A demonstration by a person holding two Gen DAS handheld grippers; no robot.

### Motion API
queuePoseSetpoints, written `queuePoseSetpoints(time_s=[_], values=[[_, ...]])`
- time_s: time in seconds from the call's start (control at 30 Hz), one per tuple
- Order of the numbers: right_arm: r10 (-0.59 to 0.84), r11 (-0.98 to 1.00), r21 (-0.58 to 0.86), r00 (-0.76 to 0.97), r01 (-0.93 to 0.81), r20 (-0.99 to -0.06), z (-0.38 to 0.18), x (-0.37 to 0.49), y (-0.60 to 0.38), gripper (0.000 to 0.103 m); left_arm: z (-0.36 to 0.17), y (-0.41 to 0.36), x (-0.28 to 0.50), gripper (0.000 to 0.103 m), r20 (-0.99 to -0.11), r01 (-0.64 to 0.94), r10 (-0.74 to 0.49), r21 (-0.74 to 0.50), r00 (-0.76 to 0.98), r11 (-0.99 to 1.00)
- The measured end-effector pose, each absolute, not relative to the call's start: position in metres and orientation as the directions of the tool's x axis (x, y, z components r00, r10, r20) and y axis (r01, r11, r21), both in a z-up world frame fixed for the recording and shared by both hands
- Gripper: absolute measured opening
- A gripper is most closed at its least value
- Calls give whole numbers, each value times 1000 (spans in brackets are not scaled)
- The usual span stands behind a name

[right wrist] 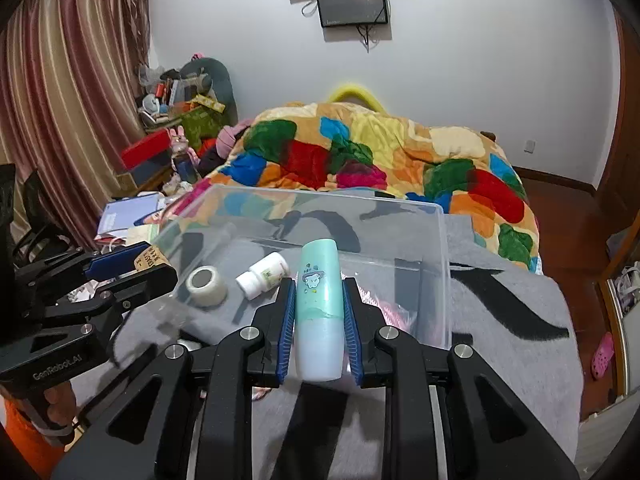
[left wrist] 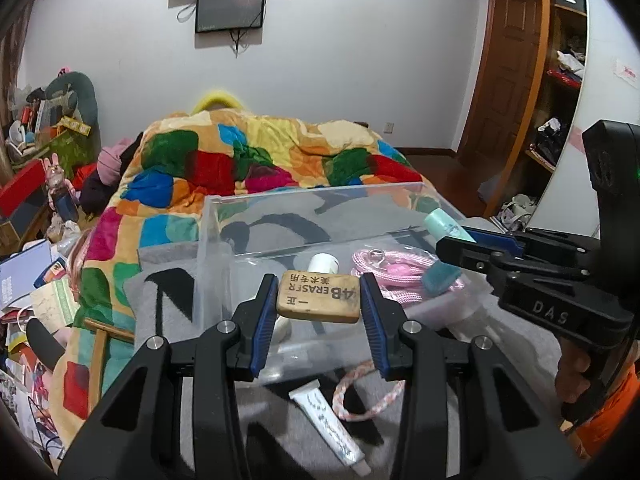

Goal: Organize objects
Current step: 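Lower the eraser into the box with the left gripper while the right releases the mint bottle inside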

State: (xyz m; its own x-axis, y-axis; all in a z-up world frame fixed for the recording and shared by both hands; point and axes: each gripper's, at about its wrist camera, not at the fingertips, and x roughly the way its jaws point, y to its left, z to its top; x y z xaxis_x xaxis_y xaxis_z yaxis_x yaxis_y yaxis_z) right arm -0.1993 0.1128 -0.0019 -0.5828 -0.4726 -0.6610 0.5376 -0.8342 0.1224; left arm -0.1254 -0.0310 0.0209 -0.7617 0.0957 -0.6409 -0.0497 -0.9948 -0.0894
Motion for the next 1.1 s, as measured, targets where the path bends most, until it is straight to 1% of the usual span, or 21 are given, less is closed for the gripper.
queuePoseSetpoints(time_s=[0.1,0.13,0.17,0.2,0.4,0.47,0.5,0.53,0.6,0.67,0.73,0.83,0.93,1.1], values=[[-471,-830,124,-565,543,-677,-8,-209,107,20,14,-33,-135,41,-659,-44,96,-95,-746,-995],[-468,-830,121,-561,545,-683,-10,-212,104,19,11,-34,-139,41,-666,-40,93,-95,-740,-995],[-462,-829,115,-557,547,-690,-12,-215,101,13,9,-35,-141,41,-673,-36,91,-96,-734,-995],[-458,-829,111,-553,548,-696,-14,-217,99,12,7,-36,-144,40,-679,-33,91,-98,-728,-995],[-446,-819,91,-529,567,-722,-24,-220,90,12,1,-34,-147,41,-693,-34,86,-88,-716,-996],[-452,-815,89,-531,573,-717,-23,-215,91,12,2,-32,-146,42,-693,-39,91,-91,-715,-995],[-454,-814,90,-534,573,-713,-22,-214,92,12,3,-32,-145,45,-691,-36,87,-88,-718,-995],[-459,-812,93,-533,576,-711,-20,-212,94,13,4,-32,-144,51,-689,-29,79,-84,-720,-996],[-475,-805,107,-526,583,-706,-18,-206,98,14,7,-34,-141,57,-681,-23,79,-91,-728,-996],[-477,-803,104,-528,586,-703,-16,-201,101,18,11,-35,-138,60,-675,-23,84,-99,-733,-995],[-474,-804,96,-535,587,-700,-14,-195,104,22,14,-35,-134,66,-666,-20,81,-98,-742,-995],[-478,-803,93,-544,588,-690,-10,-186,110,27,22,-35,-123,72,-648,-10,64,-86,-759,-996],[-492,-797,102,-543,595,-681,-6,-177,116,32,26,-35,-111,76,-635,-5,42,-61,-772,-998],[-500,-786,88,-546,612,-673,-5,-158,121,35,24,-30,-89,77,-629,-13,20,-16,-777,-1000]])
